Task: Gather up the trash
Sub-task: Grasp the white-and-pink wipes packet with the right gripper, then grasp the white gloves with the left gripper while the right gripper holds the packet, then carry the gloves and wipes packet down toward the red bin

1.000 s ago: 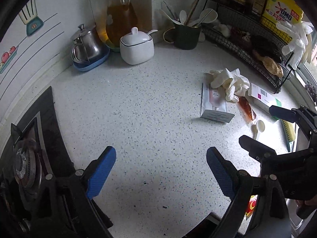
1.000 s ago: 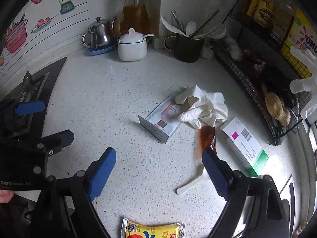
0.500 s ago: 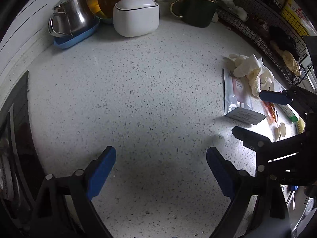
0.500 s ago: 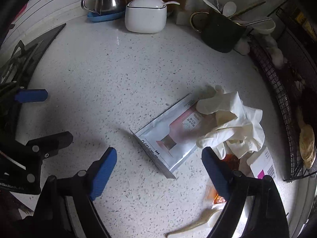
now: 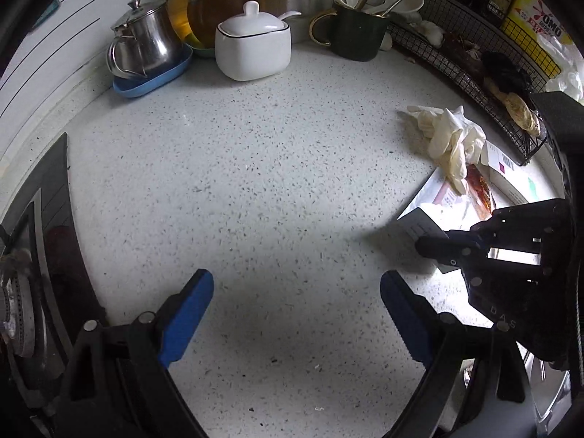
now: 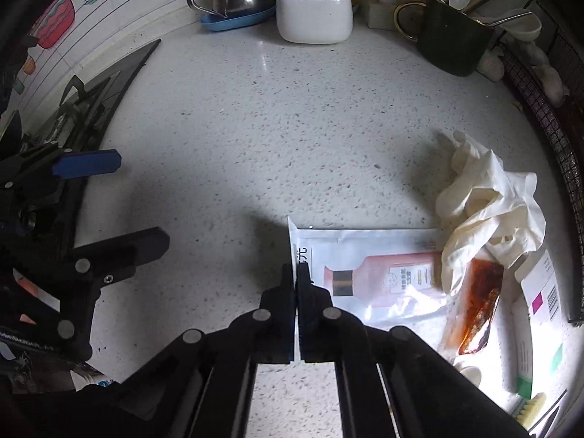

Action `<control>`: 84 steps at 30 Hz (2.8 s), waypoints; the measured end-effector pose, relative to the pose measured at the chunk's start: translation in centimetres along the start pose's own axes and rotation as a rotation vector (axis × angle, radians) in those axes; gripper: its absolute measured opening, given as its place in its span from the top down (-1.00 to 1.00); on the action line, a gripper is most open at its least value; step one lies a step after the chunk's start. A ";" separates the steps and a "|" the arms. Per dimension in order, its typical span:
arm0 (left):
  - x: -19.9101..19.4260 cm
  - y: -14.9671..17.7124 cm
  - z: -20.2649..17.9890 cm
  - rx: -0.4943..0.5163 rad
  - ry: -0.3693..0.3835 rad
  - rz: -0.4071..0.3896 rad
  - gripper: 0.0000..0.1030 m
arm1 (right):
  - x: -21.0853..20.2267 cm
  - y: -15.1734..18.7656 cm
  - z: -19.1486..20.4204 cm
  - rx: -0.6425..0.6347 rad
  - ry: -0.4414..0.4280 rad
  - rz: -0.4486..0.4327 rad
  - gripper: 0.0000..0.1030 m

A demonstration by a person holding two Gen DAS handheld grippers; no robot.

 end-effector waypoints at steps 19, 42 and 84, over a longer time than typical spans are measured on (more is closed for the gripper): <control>-6.9 -5.4 -7.6 0.234 0.114 -0.167 -0.78 | -11.8 3.0 -3.1 0.280 0.140 -0.333 0.99; 3.4 -13.0 -20.6 0.736 0.271 0.010 -0.78 | -9.0 4.9 -13.8 0.816 0.206 -0.329 0.99; -6.9 -6.4 -11.7 0.419 0.154 -0.122 0.77 | -13.2 4.2 -4.1 0.474 0.108 -0.401 0.99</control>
Point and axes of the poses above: each gripper's, at about its wrist camera, not at the fingertips, and x roughly the way its jaws point, z to its left, y to its underside, the point moved 7 cm from there along x, roughly the way its jaws point, and after that the axes turned 14 degrees about -y, right-handed, at the moved point
